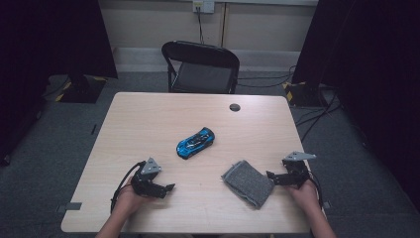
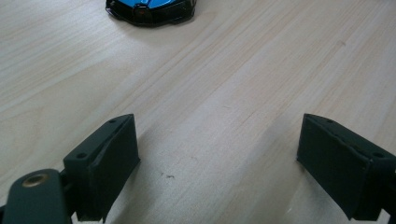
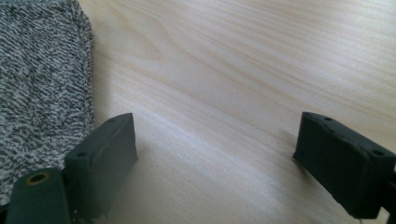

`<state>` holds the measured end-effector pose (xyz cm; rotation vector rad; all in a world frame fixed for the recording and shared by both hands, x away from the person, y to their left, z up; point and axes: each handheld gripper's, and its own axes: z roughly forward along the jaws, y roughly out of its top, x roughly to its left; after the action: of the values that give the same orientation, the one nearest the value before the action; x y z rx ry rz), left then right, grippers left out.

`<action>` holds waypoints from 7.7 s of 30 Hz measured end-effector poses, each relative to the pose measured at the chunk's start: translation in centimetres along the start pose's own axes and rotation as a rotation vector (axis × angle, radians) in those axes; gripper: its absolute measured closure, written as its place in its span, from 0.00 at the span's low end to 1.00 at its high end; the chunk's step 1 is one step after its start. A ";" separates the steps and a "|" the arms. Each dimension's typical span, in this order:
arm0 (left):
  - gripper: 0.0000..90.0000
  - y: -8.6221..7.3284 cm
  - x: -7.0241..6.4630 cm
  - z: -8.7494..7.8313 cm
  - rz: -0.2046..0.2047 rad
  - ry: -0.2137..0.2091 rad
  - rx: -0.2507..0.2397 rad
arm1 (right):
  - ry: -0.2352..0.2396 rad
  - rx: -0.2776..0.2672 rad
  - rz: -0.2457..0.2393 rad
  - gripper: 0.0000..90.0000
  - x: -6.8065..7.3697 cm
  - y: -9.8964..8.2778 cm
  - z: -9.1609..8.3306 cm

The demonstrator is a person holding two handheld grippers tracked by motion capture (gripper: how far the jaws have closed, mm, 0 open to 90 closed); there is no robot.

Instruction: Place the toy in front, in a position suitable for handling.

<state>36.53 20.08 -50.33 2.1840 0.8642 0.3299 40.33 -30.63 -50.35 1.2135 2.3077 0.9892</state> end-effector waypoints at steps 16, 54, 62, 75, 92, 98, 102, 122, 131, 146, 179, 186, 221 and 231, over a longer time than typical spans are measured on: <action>0.18 0.7 0.2 -0.2 -0.028 0.035 0.039 | 0.000 0.000 0.001 0.13 0.0 0.0 0.0; 0.18 12.4 4.3 10.1 0.054 -0.010 0.013 | -0.002 0.000 0.002 0.13 0.0 0.0 0.0; 0.21 12.3 4.2 11.9 0.050 -0.014 0.055 | -0.002 0.000 0.002 0.13 0.0 0.0 0.0; 0.29 12.6 4.5 12.1 0.042 -0.031 0.076 | -0.002 0.000 0.002 0.13 0.0 0.0 0.0; 0.29 13.1 2.6 9.9 0.097 -0.075 0.094 | -0.002 0.000 0.003 0.13 0.0 0.0 0.0; 0.29 12.0 0.9 8.2 0.094 -0.085 0.094 | -0.002 0.000 0.002 0.13 0.0 0.0 0.0; 0.30 10.6 -0.9 7.6 0.111 -0.089 0.114 | -0.003 0.000 0.003 0.13 0.0 0.0 0.0; 0.30 10.1 -1.4 9.0 0.068 -0.037 0.075 | -0.009 0.000 0.007 0.13 0.1 0.0 0.0; 0.30 10.5 -1.2 9.8 0.031 0.006 0.041 | -0.009 0.000 0.007 0.13 0.1 0.0 0.0; 0.18 11.0 -1.0 9.5 0.002 0.013 0.023 | -0.009 0.000 0.006 0.13 0.1 0.0 0.0; 0.17 5.3 -0.9 5.4 0.051 0.002 0.017 | -0.022 0.002 0.022 0.13 0.3 -0.1 -0.1; 0.17 5.0 -0.6 5.4 0.033 -0.004 0.000 | -0.022 -0.001 0.020 0.14 0.3 -0.1 -0.2; 0.26 5.1 -0.5 5.5 0.048 -0.027 -0.016 | 0.261 0.050 -0.179 0.36 9.0 2.1 -2.5; 0.26 5.1 -0.5 5.5 0.047 -0.027 -0.016 | 0.237 0.105 -0.202 0.41 9.5 1.4 -1.2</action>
<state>41.23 14.21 -50.36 2.1915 0.7930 0.3283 35.03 -22.76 -48.39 0.9172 2.6336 0.9959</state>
